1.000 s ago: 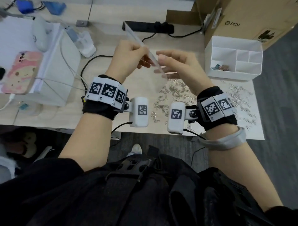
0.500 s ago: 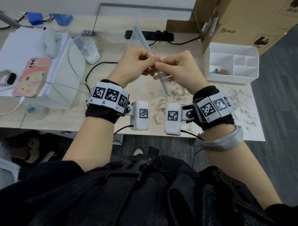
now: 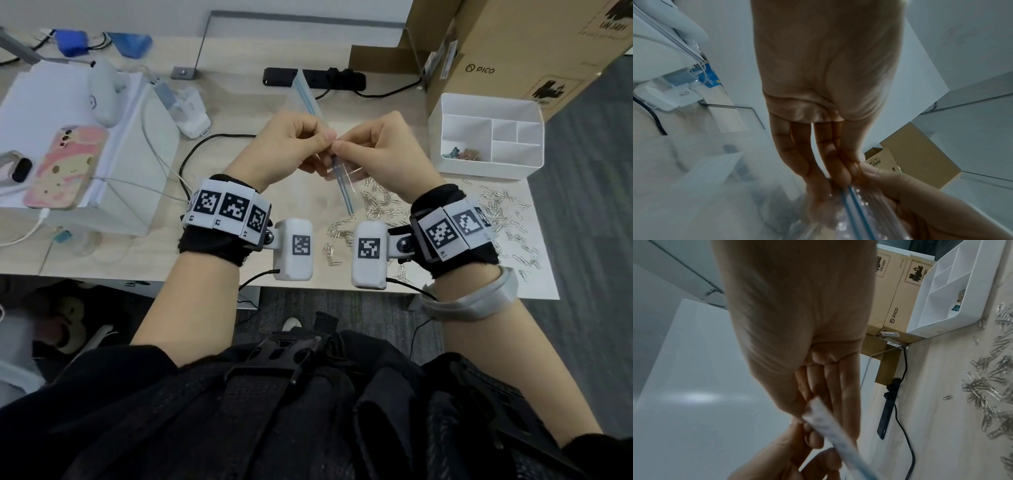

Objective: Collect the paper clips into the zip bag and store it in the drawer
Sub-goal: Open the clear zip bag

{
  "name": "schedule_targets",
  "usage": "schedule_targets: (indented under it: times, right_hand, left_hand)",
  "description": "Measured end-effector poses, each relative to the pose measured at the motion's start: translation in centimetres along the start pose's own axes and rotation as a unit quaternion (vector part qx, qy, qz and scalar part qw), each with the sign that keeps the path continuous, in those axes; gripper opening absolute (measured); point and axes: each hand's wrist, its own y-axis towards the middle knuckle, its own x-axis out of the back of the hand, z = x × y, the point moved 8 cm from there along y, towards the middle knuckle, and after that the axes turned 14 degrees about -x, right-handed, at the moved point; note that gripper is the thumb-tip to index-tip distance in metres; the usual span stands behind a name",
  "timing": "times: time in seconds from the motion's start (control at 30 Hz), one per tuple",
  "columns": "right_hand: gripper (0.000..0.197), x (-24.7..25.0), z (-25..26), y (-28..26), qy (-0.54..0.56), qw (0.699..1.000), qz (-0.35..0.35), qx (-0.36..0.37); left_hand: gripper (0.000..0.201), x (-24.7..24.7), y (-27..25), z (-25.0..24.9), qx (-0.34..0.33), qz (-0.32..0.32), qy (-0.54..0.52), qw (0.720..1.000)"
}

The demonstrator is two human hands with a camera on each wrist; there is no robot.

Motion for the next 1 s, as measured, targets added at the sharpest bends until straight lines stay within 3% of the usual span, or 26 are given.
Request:
schedule_targets:
  times: [0.23,0.37,0.6,0.8,0.9,1.0]
  right_hand:
    - [0.017,-0.1,-0.3,0.4,0.039,0.999,-0.019,-0.024]
    - [0.013,0.4,-0.6,0.8,0.083,0.993,-0.069,-0.040]
    - [0.024,-0.3,-0.6,1.1,-0.006,0.992,-0.121,-0.045]
    - [0.014,2.8,-2.6,1.4,-0.020,0.970,-0.227,-0.086]
    - [0.010,2.9,-3.4,1.4,0.014,0.970,-0.212,-0.116]
    - [0.013,0.2,-3.1,1.8,-0.003,0.986,-0.113,-0.122]
  left_hand:
    - [0.028,0.3,-0.4,-0.1,-0.015,0.008,-0.023,1.000]
    - [0.029,1.4,-0.3,0.2,0.017,-0.037,0.003,0.999]
    - [0.027,1.4,-0.2,0.2,0.032,-0.032,0.045,0.998]
    - [0.029,2.7,-0.8,1.2,0.073,-0.055,0.046,0.995]
    - [0.030,3.4,-0.9,1.7,0.079,-0.062,0.068,0.993]
    - [0.031,2.6,-0.6,1.5,0.077,-0.047,0.083,0.992]
